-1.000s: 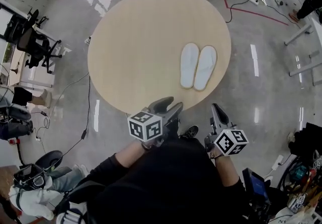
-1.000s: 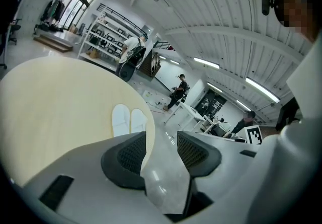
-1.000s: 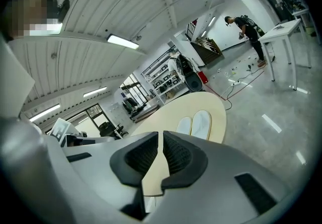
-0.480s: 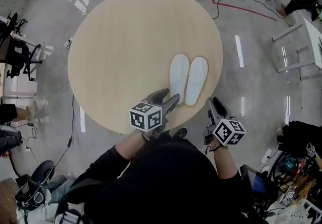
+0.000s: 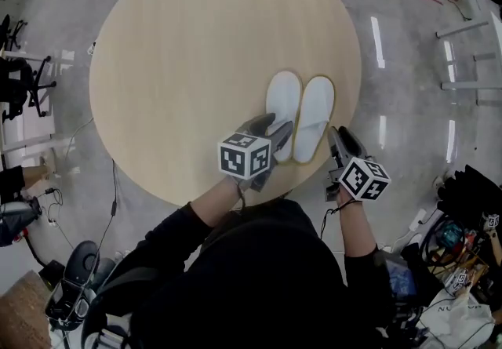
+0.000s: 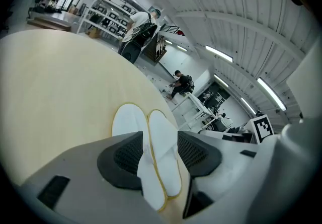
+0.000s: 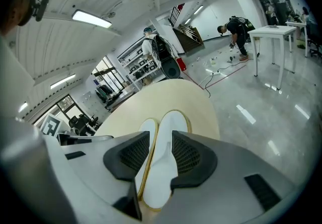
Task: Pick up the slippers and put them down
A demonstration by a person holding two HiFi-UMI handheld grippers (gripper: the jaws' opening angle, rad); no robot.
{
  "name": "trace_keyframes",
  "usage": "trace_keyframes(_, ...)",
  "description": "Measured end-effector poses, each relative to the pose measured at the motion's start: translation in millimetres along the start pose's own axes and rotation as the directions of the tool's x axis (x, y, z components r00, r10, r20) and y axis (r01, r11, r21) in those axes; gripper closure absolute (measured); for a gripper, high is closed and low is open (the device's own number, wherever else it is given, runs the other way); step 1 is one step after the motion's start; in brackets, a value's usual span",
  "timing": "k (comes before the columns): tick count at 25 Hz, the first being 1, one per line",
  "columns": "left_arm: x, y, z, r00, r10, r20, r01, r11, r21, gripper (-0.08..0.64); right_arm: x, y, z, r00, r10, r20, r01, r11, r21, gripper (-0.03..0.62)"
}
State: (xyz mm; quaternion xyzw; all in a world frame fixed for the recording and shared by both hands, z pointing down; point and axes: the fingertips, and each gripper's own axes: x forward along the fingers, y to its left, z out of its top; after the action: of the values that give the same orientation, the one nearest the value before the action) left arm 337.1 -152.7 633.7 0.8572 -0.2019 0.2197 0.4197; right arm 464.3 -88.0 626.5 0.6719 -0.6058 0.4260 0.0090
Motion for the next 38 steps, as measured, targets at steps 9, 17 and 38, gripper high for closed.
trace_keyframes(9,51,20,-13,0.994,0.034,-0.102,-0.038,0.998,-0.043,0.351,40,-22,-6,0.998,0.006,-0.067,-0.004,1.000,0.023,0.465)
trace_keyframes(17,72,35,-21,0.990,0.054,-0.131,-0.062,0.996,-0.058,0.353,62,-31,-19,0.993,0.008,-0.114,-0.004,0.999,0.033,0.465)
trace_keyframes(38,77,37,-25,0.991,0.002,-0.134,-0.017,0.993,-0.115,0.528,74,-34,-26,0.981,0.032,-0.189,-0.013,0.994,0.105,0.561)
